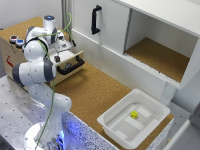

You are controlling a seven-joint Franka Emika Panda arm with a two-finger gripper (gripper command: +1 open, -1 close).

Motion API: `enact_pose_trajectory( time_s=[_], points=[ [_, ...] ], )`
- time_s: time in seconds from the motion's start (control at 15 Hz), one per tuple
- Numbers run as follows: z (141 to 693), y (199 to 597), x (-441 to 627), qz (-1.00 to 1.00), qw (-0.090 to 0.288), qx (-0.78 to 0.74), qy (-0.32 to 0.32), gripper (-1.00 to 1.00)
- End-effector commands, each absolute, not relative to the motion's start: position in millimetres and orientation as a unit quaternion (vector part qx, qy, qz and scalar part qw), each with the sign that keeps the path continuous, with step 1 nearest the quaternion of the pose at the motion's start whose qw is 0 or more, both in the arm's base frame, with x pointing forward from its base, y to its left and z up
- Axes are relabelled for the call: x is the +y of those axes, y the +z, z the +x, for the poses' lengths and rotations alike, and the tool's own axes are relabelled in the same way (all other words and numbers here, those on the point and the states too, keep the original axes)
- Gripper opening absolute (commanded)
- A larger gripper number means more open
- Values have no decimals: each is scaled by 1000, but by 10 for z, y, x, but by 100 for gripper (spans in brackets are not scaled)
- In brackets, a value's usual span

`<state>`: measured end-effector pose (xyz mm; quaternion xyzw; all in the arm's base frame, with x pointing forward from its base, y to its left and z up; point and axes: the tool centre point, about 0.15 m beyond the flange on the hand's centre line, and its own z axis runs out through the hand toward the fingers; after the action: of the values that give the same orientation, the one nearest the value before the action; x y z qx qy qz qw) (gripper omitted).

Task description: Put the purple block on top of the drawer

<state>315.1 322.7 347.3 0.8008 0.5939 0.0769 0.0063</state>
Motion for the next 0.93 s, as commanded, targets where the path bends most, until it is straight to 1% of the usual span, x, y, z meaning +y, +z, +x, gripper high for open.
enact_pose_trajectory(
  time_s=[0.0, 0.2, 0.27, 0.33, 0.53, 0.87],
  points=[
    [3497, 3279, 3348, 809, 37, 586, 36, 100],
    [3539, 3211, 3342, 819, 39, 572, 30, 100],
    [3563, 3183, 3337, 820, 38, 571, 24, -100],
    [3597, 3153, 3334, 821, 34, 569, 16, -100],
    [3648, 3166, 3332, 824, 35, 565, 19, -100],
    [3538, 3247, 3259, 828, 33, 559, 21, -100]
  ],
)
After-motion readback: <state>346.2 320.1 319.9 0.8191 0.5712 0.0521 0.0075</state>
